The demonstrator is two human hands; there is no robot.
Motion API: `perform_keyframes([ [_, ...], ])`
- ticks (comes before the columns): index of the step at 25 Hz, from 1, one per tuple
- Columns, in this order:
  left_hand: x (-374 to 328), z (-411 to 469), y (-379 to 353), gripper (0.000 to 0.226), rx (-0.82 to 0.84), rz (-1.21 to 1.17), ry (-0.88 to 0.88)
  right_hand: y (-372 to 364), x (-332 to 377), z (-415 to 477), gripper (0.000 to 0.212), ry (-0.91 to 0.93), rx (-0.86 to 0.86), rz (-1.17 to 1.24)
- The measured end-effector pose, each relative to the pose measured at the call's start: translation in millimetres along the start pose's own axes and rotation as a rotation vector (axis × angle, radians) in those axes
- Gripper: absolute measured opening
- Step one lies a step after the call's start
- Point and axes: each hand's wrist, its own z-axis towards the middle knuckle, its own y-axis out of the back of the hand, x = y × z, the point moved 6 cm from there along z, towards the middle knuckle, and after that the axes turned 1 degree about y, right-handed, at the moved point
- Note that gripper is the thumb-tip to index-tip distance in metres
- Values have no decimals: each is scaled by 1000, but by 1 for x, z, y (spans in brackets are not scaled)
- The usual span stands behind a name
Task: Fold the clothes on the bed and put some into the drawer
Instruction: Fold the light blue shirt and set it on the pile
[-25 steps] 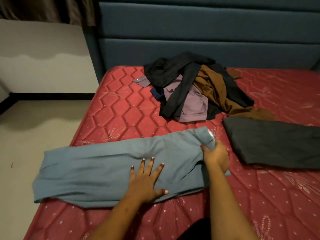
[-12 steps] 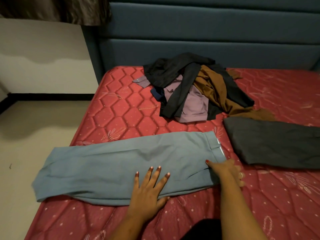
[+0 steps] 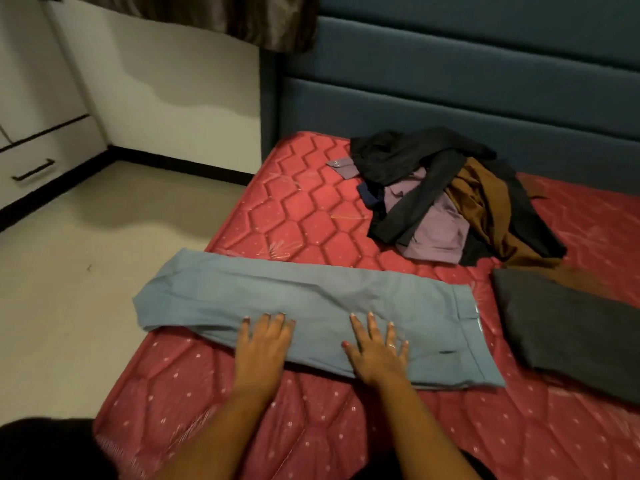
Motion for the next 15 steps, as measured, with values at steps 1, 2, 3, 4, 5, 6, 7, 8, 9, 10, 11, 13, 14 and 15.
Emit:
perform_keyframes([
  [1, 32, -6, 6, 45, -55, -10, 114, 1, -5, 1, 58, -50, 0, -17],
  [2, 63, -14, 17, 43, -92, -21, 257, 2, -5, 0, 57, -95, -7, -31],
  [3, 96, -25, 30, 41, -84, -46, 428, 3, 4, -1, 57, -128, -21, -50],
  [4, 122, -33, 38, 38, -60, -91, 585, 7, 11, -2, 59, -151, -43, -81],
  [5, 149, -40, 40, 35, -14, -151, 745, 10, 25, -3, 63, -134, -69, -122],
  [6, 179, -53, 39, 33, 63, -216, 908, 11, 52, -3, 65, -55, -94, -156],
  [7, 210, -66, 31, 35, 163, -288, 1045, 10, 84, -2, 65, 59, -111, -172],
  [8, 230, -77, 25, 41, 302, -353, 1118, 7, 121, -3, 64, 186, -108, -164],
  [9, 243, -86, 22, 45, 440, -455, 1145, 1, 161, -7, 62, 311, -72, -152],
  [10, 244, -89, 19, 44, 550, -590, 1122, -6, 198, -11, 61, 416, -20, -146],
  [11, 237, -90, 19, 38, 598, -780, 1128, -14, 232, -16, 60, 495, 28, -153],
  [13, 217, -85, 20, 26, 565, -1236, 1143, -29, 281, -20, 63, 569, 79, -192],
  [14, 213, -77, 14, 26, 525, -1365, 1098, -34, 296, -19, 65, 577, 89, -218],
  [15, 213, -69, 8, 26, 477, -1459, 1069, -37, 306, -17, 66, 581, 90, -237],
])
